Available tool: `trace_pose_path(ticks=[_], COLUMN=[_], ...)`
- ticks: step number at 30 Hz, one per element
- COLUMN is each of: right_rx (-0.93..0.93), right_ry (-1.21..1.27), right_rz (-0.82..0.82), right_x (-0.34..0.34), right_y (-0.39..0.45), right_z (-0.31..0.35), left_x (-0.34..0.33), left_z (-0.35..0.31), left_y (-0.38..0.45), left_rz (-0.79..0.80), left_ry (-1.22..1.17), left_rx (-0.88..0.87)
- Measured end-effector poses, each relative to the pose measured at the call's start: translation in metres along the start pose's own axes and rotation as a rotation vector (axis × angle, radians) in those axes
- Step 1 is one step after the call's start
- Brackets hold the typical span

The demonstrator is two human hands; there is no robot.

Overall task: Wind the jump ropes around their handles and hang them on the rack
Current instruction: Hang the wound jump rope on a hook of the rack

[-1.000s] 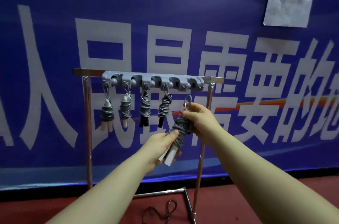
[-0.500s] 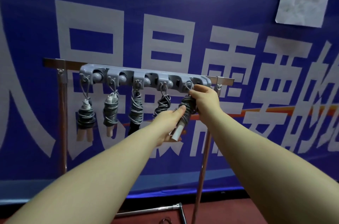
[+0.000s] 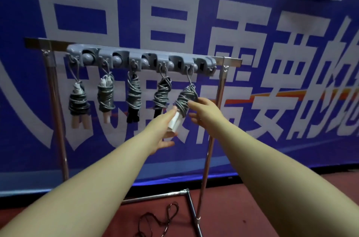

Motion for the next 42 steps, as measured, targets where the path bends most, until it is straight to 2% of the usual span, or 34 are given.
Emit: trace_pose_path(ticks=[4, 6, 11, 14, 17, 21, 24, 26, 31, 34, 37, 39, 42], right_rx=[-0.142, -0.221, -0.326, -0.498, -0.709, -0.921, -0.925, -0.930, -0.850, -0.777, -0.765, -0.740, -0.780], right_ry=[-0.097, -0.126, -0.193, -0.167, -0.197, -0.270, -0.344, -0.390, -0.667, -0.867, -1.016, -0.981, -0.798], right_rz=[0.096, 0.182, 0.214, 0.200, 0.246, 0.316, 0.225, 0.237, 0.385, 0.551, 0.648, 0.677, 0.547], right_x=[-0.021, -0.040, -0.064, -0.072, -0.086, -0.094, -0.089, -0.093, -0.115, -0.142, -0.151, -0.156, -0.147], right_y=[-0.036, -0.062, -0.119, -0.168, -0.241, -0.329, -0.350, -0.355, -0.336, -0.327, -0.338, -0.342, -0.329], right_z=[-0.089, -0.153, -0.285, -0.393, -0.508, -0.622, -0.664, -0.687, -0.738, -0.750, -0.756, -0.753, -0.734], left_x=[0.039, 0.045, 0.036, 0.040, 0.054, 0.073, 0.074, 0.073, 0.071, 0.080, 0.092, 0.099, 0.110], left_z=[0.089, 0.157, 0.281, 0.372, 0.476, 0.593, 0.648, 0.677, 0.721, 0.731, 0.737, 0.735, 0.726], left_y=[-0.010, -0.014, -0.019, -0.035, -0.064, -0.096, -0.113, -0.121, -0.139, -0.143, -0.144, -0.142, -0.136], left_rz=[-0.106, -0.096, -0.012, 0.026, 0.064, 0.052, 0.029, 0.030, 0.033, 0.003, -0.033, -0.039, -0.078], left_ry=[0.054, 0.112, 0.197, 0.240, 0.277, 0.262, 0.214, 0.178, 0.125, 0.100, 0.079, 0.079, 0.069], left_rx=[0.119, 0.212, 0.341, 0.459, 0.655, 0.845, 0.949, 1.005, 1.100, 1.120, 1.115, 1.103, 1.059])
Point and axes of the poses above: each hand's wrist, its own y-axis towards the middle knuckle, its own x-axis out of the back of the hand, z = x × y, the point moved 9 cm from there along y, towards the middle knuckle, and after that the axes turned 13 degrees about -y, right-handed, at the moved point
